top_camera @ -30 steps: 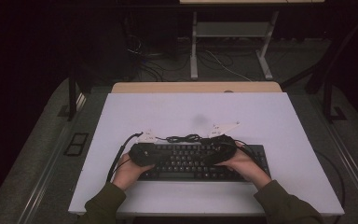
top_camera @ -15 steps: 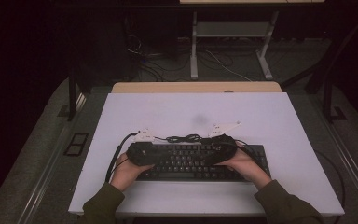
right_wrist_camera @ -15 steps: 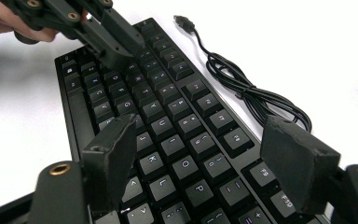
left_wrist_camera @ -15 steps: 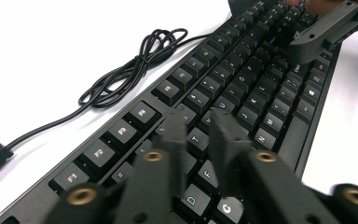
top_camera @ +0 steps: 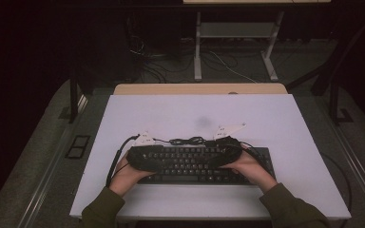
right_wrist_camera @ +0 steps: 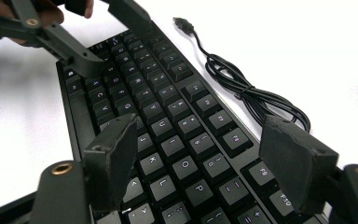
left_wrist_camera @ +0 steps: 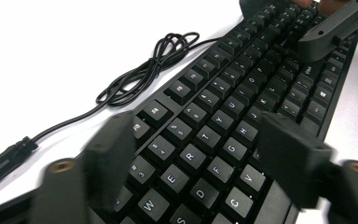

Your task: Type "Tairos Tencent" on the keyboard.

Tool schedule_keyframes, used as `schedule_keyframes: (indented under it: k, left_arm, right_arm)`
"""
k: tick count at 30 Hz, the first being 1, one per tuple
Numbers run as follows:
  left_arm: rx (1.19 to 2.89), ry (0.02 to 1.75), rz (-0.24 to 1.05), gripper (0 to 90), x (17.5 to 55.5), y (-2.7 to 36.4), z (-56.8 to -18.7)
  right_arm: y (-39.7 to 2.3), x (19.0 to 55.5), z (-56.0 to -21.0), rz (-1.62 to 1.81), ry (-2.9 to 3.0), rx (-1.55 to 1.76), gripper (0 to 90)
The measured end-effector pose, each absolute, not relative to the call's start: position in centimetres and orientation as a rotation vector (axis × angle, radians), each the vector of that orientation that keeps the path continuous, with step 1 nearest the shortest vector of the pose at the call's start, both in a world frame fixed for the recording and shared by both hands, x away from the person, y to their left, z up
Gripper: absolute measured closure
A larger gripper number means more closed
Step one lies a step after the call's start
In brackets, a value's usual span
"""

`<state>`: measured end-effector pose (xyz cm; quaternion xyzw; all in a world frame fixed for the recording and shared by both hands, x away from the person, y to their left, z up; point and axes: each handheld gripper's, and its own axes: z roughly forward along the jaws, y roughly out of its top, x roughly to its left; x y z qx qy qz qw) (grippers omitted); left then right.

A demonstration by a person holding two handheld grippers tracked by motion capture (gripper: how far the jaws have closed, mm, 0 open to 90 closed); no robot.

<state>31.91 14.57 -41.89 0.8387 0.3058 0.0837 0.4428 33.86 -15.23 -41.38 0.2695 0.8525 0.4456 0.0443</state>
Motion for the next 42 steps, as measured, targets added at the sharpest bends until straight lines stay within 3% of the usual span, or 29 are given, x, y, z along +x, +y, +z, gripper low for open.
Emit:
schedule_keyframes:
  k: [7, 11, 16, 36, 42]
  left_arm:
    - [2.067, 0.786, 0.221, 6.1, 31.7, 14.8, -42.2]
    - [2.069, 0.788, 0.228, 1.8, 31.7, 14.7, -42.2]
    - [2.068, 0.785, 0.228, 1.9, 31.7, 14.9, -42.2]
    - [2.069, 0.781, 0.229, 3.4, 31.7, 14.9, -42.1]
    - [2.067, 0.780, 0.232, 3.7, 31.7, 14.9, -42.1]
  right_arm:
    - [-15.2, 33.9, -41.4, 1.360, 2.605, 0.838, 30.8]
    - [-15.2, 33.9, -41.4, 1.363, 2.609, 0.841, 33.0]
    - [-15.2, 33.9, -41.3, 1.370, 2.603, 0.852, 38.9]
    - [-13.9, 33.9, -42.2, 1.323, 2.671, 0.835, 87.9]
    - [-13.9, 34.0, -42.4, 1.314, 2.680, 0.834, 89.1]
